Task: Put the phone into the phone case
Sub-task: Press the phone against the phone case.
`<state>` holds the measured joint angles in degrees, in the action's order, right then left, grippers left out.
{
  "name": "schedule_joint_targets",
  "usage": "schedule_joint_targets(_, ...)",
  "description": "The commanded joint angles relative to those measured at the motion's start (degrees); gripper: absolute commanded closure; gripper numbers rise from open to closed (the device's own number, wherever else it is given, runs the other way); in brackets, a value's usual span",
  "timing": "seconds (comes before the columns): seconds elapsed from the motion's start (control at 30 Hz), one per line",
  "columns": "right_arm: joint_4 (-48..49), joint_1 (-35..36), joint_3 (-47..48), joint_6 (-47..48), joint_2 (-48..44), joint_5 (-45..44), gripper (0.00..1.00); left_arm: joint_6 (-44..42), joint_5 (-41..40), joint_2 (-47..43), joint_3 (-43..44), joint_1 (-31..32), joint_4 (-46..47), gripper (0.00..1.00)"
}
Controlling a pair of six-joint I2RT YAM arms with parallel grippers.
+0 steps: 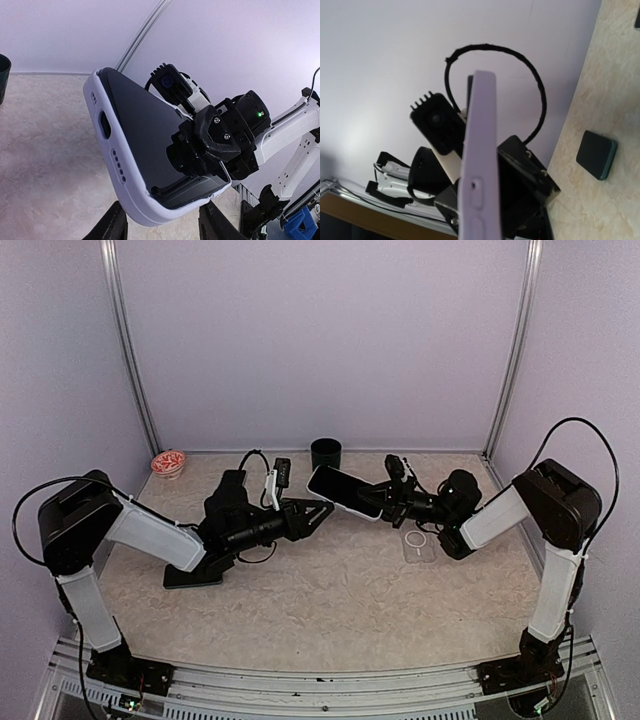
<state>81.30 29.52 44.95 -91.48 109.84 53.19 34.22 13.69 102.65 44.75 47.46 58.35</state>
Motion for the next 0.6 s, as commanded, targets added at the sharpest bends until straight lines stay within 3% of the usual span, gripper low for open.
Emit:
schedule_joint_targets(0.0, 4.06, 2.91, 0.59, -0.6, 1.05, 4.98, 0.98, 1.3, 0.62, 1.27, 3.01, 0.17, 7.11, 0.52)
schedule_joint_targets(0.4, 3.26, 2.99, 1.02, -0.45, 1.41, 5.14, 0.98, 2.73, 3.35, 3.58, 5.62, 0.17, 9.06, 0.5)
schedule_joint_targets(0.57, 3.21, 3.12, 0.94, -0.54, 1.08, 5.14, 0.98, 1.32, 0.78, 2.38, 5.15, -0.06, 9.05, 0.49)
